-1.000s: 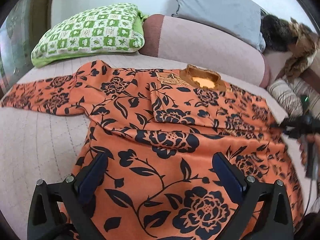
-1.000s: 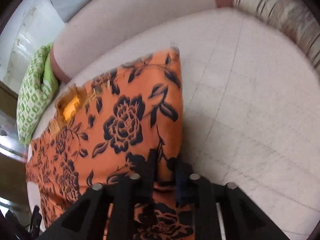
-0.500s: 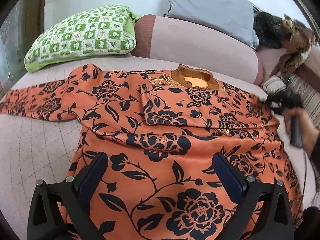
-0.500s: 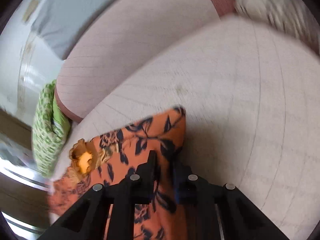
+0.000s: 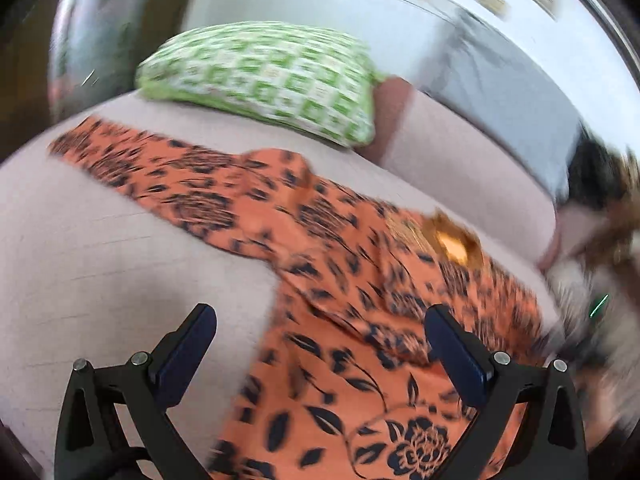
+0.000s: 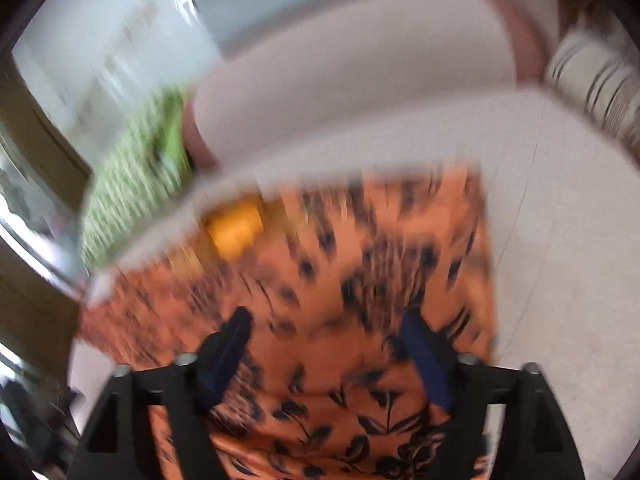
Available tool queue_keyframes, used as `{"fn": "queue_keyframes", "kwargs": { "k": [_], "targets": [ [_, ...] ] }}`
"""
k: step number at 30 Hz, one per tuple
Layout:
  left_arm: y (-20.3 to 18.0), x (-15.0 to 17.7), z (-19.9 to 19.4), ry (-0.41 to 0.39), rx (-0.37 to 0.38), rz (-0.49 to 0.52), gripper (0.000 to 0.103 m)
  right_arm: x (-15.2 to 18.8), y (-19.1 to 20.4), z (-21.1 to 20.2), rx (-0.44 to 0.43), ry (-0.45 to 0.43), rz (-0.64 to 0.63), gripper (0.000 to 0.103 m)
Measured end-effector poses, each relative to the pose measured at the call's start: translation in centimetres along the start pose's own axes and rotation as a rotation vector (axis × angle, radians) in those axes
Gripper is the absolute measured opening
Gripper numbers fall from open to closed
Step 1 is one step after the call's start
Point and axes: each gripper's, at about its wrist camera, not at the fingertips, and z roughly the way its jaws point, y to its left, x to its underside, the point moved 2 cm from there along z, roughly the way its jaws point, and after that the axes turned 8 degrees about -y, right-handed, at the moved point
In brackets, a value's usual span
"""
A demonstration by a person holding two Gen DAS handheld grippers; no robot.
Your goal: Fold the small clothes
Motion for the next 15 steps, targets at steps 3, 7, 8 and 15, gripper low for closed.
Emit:
{"fn": "queue_keyframes", "kwargs": {
  "k": [3, 7, 8, 15],
  "targets": [
    [5.1, -3.5, -0.4, -0.007, -0.02, -0.132, 0.103, 0.8, 1.1, 0.0, 0.058, -0.012, -0.026, 0.084],
    [14.1, -8.3, 2.3, -0.057, -0.135, -0.315, 0.103, 2.2, 5.4, -5.9, -0.01, -0.155, -0.119, 0.084],
    [16.4, -9.4, 3.1, -0.059, -0.159, -0.367, 0.103, 3.0, 5.7, -6.7, -0.025, -0.168, -0.131, 0.084],
    [27.0, -13.5, 7.6, -0.074, -0.296, -0.622, 0.102, 9.3, 4.2, -8.8, -0.057, -0.209, -0.06, 0.084]
  ]
}}
